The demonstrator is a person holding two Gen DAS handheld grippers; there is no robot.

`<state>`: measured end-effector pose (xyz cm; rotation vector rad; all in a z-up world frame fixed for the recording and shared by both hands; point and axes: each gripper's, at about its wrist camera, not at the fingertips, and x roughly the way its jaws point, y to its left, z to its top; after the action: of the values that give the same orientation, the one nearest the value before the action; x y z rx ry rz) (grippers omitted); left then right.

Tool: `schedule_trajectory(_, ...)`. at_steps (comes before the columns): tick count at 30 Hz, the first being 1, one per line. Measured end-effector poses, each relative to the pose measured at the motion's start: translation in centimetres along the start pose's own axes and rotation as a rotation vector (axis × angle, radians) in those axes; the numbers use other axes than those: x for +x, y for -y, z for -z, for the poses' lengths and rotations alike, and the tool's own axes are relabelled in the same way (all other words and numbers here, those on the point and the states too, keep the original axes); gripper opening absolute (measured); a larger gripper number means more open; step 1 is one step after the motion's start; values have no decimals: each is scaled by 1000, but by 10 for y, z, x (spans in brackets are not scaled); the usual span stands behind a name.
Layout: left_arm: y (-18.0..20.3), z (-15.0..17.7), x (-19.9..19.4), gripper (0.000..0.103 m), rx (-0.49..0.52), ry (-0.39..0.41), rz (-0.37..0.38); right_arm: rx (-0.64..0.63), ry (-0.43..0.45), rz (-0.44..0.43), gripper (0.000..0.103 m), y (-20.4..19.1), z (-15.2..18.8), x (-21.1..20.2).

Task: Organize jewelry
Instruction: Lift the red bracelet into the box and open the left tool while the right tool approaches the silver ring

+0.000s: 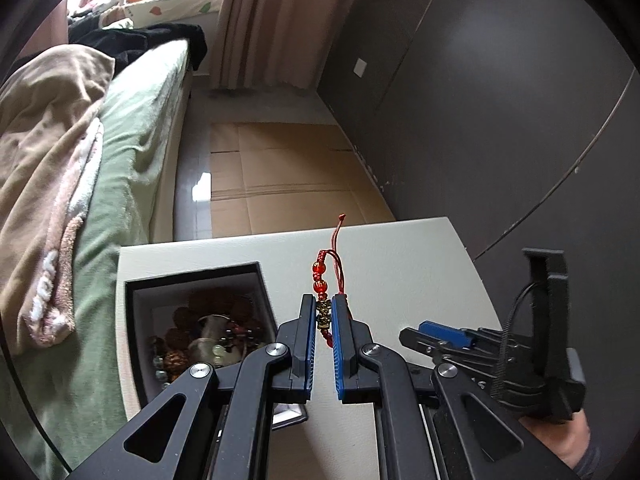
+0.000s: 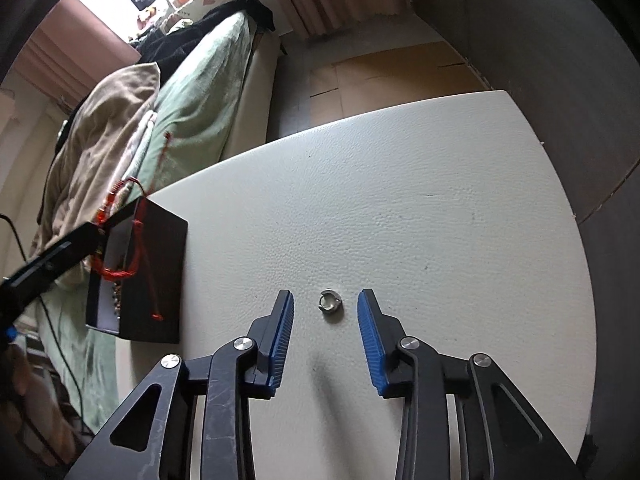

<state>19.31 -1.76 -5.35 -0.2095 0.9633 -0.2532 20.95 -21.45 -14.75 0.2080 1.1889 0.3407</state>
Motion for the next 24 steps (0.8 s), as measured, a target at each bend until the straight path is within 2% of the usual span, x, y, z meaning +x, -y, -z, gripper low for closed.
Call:
schedule_trajectory(5,-10,-1,-15,7,1,13,9,-58,7,73,29,-13,0,4)
schedule_trajectory(8,-20,-3,-24,7,-6,21,3,-130,8,146,22,-27,3,8)
schedule_trajectory(9,-23,-3,-27,7,-10,23,1,-157,7,170,15,-31,4,9)
schedule_trajectory(13,-35,-5,-36,7,-24,27,-10,-209,11,209,13,-40,6,9)
schedule_trajectory(16,-44,-5,-40,7,-30,21,-17,-207,23,190,3,-40,5,4)
schedule_trajectory(24,-55,-1,-37,7,-27,-39,-26,-156,75,88,3,-43,-4,-15)
